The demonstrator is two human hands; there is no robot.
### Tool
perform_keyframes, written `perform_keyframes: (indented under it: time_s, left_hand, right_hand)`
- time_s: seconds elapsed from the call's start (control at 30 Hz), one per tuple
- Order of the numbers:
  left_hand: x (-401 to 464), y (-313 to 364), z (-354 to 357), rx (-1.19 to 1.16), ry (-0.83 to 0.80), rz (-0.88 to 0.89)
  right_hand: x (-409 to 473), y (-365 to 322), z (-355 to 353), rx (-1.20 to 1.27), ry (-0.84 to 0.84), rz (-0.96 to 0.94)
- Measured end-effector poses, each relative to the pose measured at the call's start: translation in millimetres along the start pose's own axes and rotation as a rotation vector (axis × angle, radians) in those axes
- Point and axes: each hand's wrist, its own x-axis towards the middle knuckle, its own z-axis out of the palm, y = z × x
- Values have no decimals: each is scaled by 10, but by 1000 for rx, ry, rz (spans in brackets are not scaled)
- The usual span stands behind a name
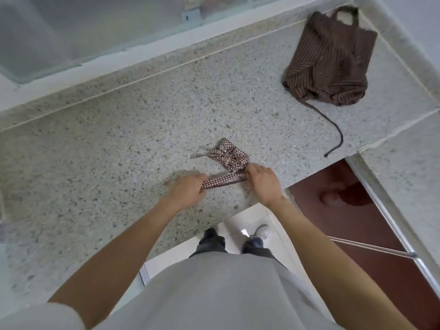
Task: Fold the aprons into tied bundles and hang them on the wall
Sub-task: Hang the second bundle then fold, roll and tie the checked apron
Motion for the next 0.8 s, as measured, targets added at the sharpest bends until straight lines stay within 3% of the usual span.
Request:
perform_keyframes:
  time_s: [0.1,0.23,0.3,0.5,0.7,0.8]
  left_hand:
    - [14,421,-230,-424,86,27]
    - [51,1204,-724,-1085,34,63]
    - [98,1578,-925,-1225,42,152]
    - [165,3120,-1162,-1251,-7,492]
    - [306,4197,-1039,-1079,2,635]
    - [421,4610,-1045,-1081,83,667]
  right_hand:
    - [-167,179,-322,216,64,214]
    - [-470,545,-825,527,218,363]
    - [-645,726,-1068,689,265,402]
    - [-1413,1456,-1763,922,315,346]
    - [-1823,1854,-2438,1051,348,266]
    - [-1877,2093,-2697,942,366,243]
